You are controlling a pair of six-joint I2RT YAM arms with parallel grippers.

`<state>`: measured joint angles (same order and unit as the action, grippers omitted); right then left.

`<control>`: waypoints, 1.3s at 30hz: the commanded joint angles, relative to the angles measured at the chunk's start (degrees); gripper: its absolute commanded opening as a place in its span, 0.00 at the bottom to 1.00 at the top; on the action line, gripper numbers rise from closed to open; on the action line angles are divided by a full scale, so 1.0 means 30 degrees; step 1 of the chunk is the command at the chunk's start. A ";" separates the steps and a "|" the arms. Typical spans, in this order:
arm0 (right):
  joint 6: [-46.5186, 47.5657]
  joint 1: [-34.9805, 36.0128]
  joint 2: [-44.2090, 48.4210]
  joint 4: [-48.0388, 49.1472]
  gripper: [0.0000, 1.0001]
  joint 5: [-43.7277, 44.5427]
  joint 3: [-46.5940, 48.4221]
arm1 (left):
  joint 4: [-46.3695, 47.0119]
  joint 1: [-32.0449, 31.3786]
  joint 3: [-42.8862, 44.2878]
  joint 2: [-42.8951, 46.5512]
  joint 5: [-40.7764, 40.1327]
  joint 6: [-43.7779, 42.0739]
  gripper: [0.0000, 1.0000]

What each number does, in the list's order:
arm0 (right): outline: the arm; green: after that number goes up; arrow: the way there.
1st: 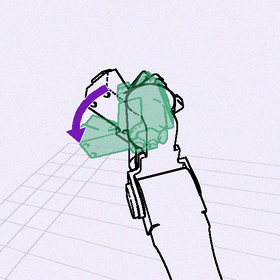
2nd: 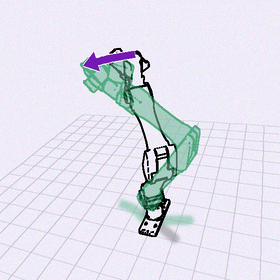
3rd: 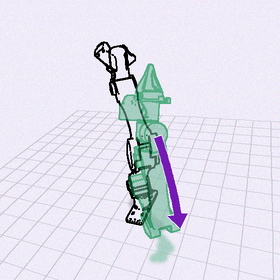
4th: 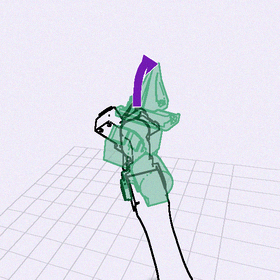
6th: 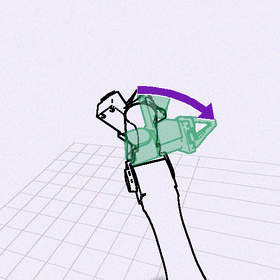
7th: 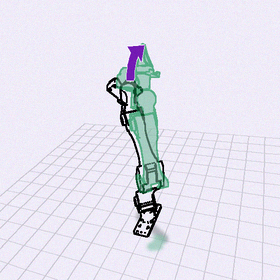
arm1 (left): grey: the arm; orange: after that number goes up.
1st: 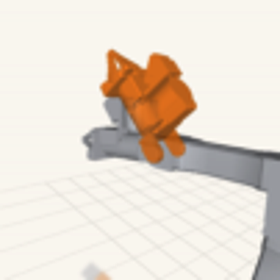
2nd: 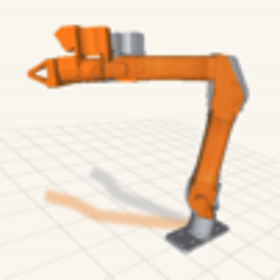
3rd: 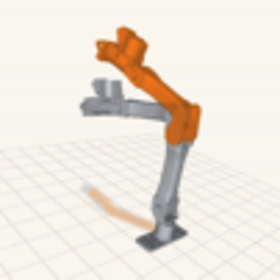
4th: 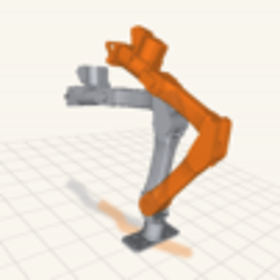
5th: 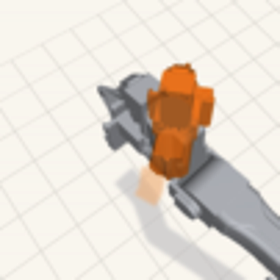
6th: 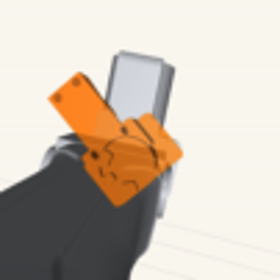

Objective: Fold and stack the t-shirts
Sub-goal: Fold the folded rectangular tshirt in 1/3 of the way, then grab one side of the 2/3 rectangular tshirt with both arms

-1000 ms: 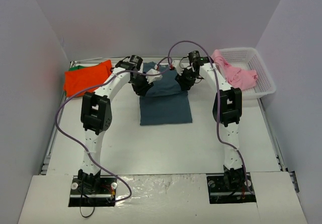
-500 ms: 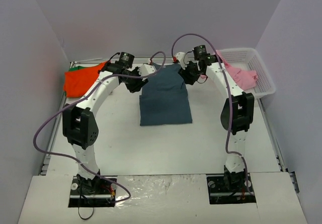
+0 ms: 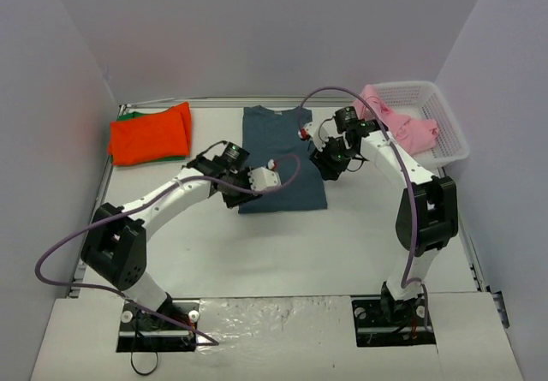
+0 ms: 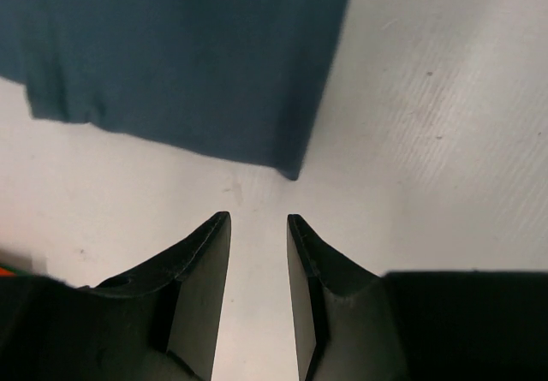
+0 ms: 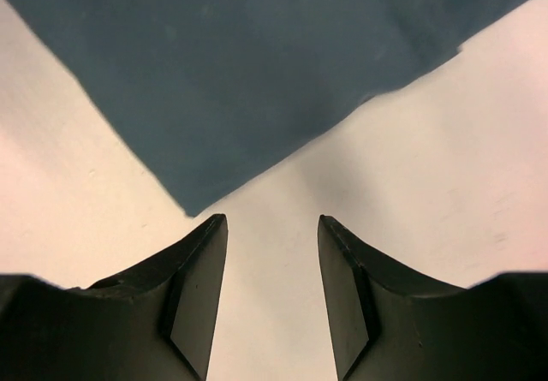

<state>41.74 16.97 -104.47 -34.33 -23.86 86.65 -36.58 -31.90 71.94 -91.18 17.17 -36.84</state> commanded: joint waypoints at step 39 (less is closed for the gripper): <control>-0.0787 -0.0999 -0.0071 -0.0687 0.44 0.0013 -0.2048 | 0.5920 -0.2199 -0.4439 -0.1101 -0.3202 0.1147 0.34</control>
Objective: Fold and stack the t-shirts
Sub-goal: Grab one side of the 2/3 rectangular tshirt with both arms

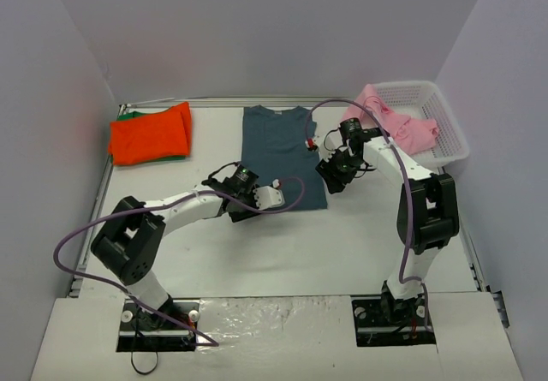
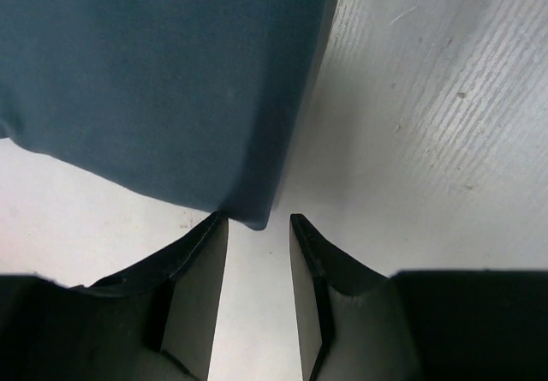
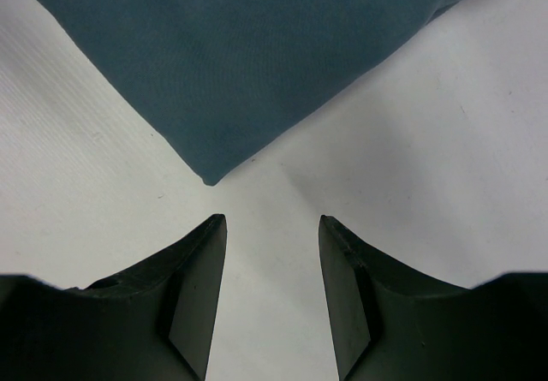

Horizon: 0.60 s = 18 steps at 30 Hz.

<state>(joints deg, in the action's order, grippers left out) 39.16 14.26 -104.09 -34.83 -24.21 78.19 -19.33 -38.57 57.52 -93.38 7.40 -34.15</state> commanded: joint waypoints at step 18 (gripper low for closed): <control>0.0131 -0.0125 -0.0283 -0.0607 0.44 0.0276 0.0859 | 0.0674 0.0023 0.0369 -0.1890 -0.0563 0.0281 0.02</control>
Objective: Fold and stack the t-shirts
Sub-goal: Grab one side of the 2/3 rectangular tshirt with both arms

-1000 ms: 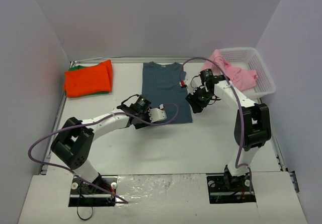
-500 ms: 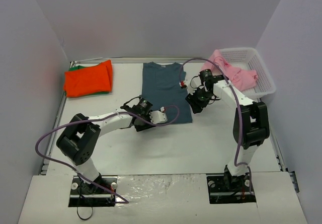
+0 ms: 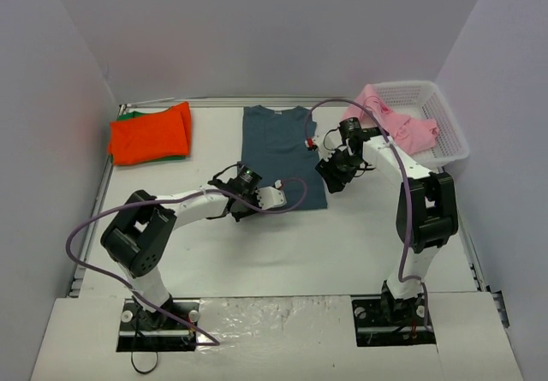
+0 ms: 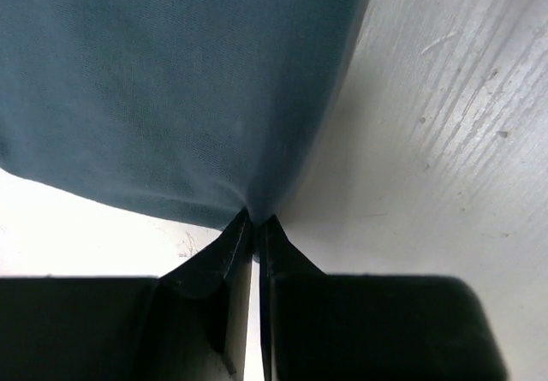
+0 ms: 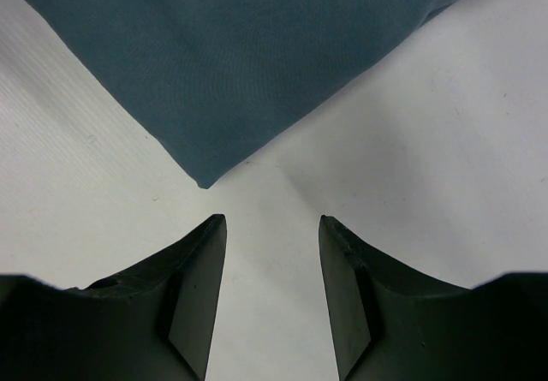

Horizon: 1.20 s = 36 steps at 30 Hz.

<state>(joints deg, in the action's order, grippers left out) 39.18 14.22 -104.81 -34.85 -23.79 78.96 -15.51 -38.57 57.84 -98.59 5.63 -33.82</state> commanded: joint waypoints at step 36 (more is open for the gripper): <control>0.7800 0.1237 0.6199 0.1623 0.47 -0.4639 -0.7276 | -1.1618 0.3568 0.7027 -0.3583 1.0399 -0.2935 0.02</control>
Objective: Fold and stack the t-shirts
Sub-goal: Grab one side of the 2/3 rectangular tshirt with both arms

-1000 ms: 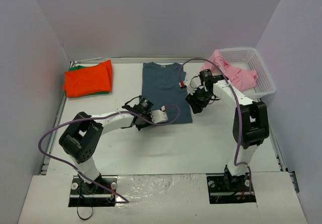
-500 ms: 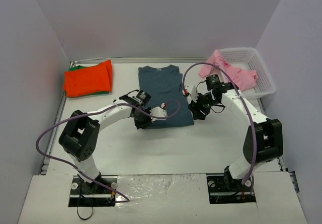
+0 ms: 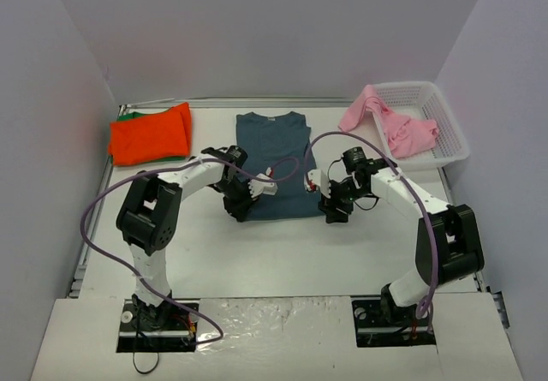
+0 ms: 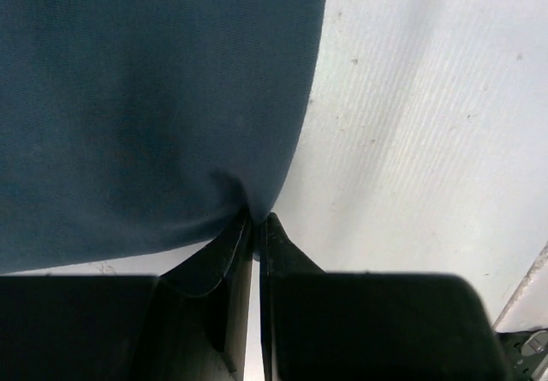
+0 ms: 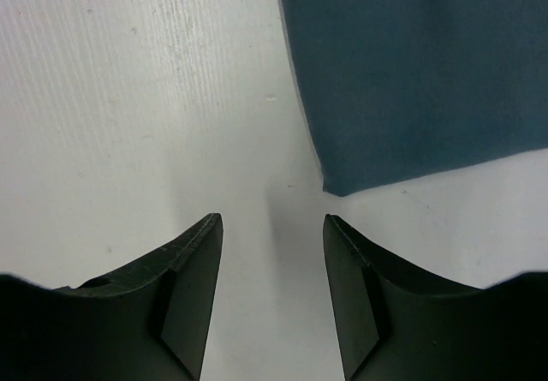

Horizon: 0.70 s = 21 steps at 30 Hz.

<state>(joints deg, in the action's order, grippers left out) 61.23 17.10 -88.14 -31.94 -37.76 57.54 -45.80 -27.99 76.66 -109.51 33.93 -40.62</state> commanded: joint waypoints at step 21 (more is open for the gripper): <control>0.0478 0.1389 -0.3519 0.2239 0.47 0.0076 0.1269 | -0.1901 0.0393 0.0783 -0.0233 0.1316 -0.0727 0.02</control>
<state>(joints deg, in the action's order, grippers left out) 61.91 20.62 -97.91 -24.62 -37.08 59.20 -48.47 -27.42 77.56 -111.04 36.10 -41.47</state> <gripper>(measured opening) 0.466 0.043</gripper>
